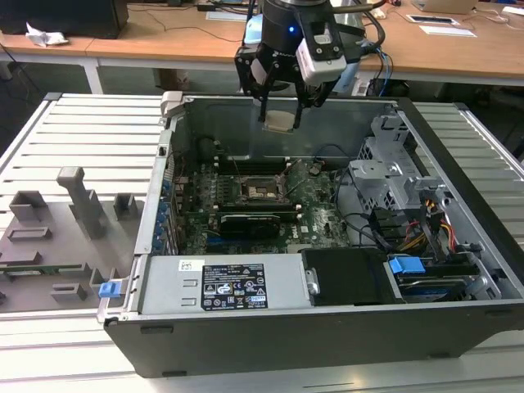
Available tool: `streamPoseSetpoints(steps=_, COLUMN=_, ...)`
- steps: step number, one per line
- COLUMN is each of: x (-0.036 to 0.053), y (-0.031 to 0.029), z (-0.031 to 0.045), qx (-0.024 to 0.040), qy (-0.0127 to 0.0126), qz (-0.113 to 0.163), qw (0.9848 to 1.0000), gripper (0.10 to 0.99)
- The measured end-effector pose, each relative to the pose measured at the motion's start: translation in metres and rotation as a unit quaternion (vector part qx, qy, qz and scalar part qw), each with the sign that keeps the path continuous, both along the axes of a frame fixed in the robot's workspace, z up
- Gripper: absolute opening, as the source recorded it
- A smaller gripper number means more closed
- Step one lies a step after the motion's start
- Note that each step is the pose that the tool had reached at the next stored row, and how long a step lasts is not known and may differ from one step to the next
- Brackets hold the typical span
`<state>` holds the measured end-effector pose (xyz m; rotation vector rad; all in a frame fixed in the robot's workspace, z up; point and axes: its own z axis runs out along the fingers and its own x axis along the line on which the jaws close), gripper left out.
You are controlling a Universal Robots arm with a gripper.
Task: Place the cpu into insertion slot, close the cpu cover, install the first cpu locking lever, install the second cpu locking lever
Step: 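Place the cpu into insertion slot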
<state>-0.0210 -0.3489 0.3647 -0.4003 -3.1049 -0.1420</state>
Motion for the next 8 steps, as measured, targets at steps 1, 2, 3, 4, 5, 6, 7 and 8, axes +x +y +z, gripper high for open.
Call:
streamPoseSetpoints(steps=1, x=0.0, y=0.0, z=-0.0001, qx=0.0, qy=0.0, qz=-0.007, qw=1.0, gripper=0.541)
streamPoseSetpoints(steps=2, x=0.0, y=0.0, z=-0.0001, qx=0.0, qy=0.0, qz=-0.013, qw=0.9999, gripper=0.541)
streamPoseSetpoints(steps=3, x=0.0, y=0.0, z=-0.0002, qx=0.0, qy=0.0, qz=-0.017, qw=0.9999, gripper=0.541)
streamPoseSetpoints(steps=4, x=0.0, y=0.0, z=-0.0002, qx=0.0, qy=0.0, qz=-0.021, qw=0.9998, gripper=0.541)
streamPoseSetpoints(steps=5, x=0.0, y=0.0, z=-0.0002, qx=0.0, qy=0.0, qz=-0.025, qw=0.9997, gripper=0.541)
streamPoseSetpoints(steps=6, x=0.0, y=0.0, z=-0.0003, qx=0.0, qy=0.0, qz=-0.03, qw=0.9995, gripper=0.541)
streamPoseSetpoints(steps=7, x=0.0, y=0.0, z=-0.0003, qx=0.0, qy=0.0, qz=-0.035, qw=0.9994, gripper=0.541)
streamPoseSetpoints(steps=8, x=0.0, y=0.0, z=-0.0004, qx=0.0, qy=0.0, qz=-0.039, qw=0.9993, gripper=0.541)
